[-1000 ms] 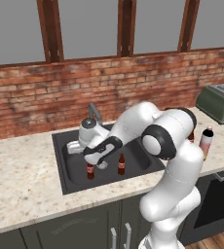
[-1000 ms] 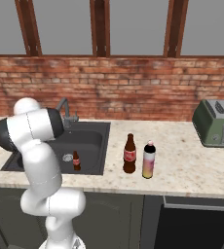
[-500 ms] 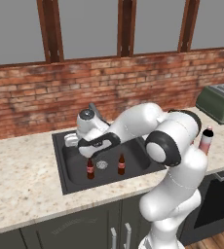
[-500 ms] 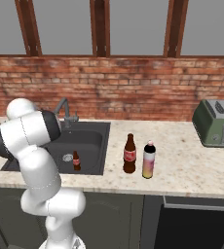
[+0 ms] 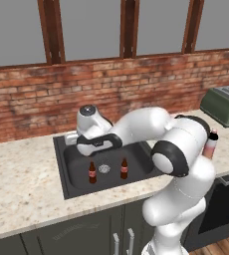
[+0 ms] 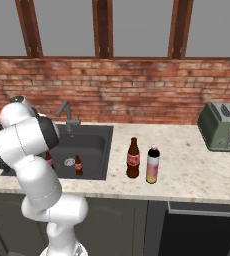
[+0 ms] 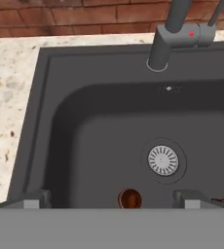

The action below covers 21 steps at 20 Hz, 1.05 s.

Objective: Place the large bottle from the dining counter next to the other large bottle outside the sink, and place the small bottle from the dining counter next to the other small bottle inside the sink.

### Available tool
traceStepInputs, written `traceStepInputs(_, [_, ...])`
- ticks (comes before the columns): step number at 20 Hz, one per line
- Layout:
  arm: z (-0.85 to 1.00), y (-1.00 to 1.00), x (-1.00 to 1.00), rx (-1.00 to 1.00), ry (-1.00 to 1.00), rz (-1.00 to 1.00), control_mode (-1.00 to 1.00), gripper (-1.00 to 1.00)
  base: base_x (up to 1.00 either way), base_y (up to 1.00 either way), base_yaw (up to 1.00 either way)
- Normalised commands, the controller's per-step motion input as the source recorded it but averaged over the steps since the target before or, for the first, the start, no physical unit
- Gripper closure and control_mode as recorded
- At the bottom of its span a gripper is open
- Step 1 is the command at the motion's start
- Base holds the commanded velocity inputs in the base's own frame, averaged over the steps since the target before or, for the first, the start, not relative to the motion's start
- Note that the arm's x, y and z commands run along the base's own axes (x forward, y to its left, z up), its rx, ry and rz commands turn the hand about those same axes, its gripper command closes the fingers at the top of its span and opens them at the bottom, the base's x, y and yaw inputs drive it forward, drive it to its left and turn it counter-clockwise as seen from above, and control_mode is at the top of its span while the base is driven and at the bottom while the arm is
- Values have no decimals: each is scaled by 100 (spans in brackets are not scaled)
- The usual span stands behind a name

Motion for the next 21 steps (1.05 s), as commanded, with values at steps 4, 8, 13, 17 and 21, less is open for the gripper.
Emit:
traceStepInputs(4, [40,0,-31,0,-2,4,-100,-100,0,0,0])
traceStepInputs(8, [27,0,-35,0,0,4,-100,-100,0,0,0])
traceStepInputs(13, [19,0,-42,1,0,3,-100,-100,0,0,0])
traceStepInputs(17, [26,0,-42,1,0,3,-100,-100,0,0,0])
traceStepInputs(21, [41,0,-42,0,0,4,-100,-100,0,0,0])
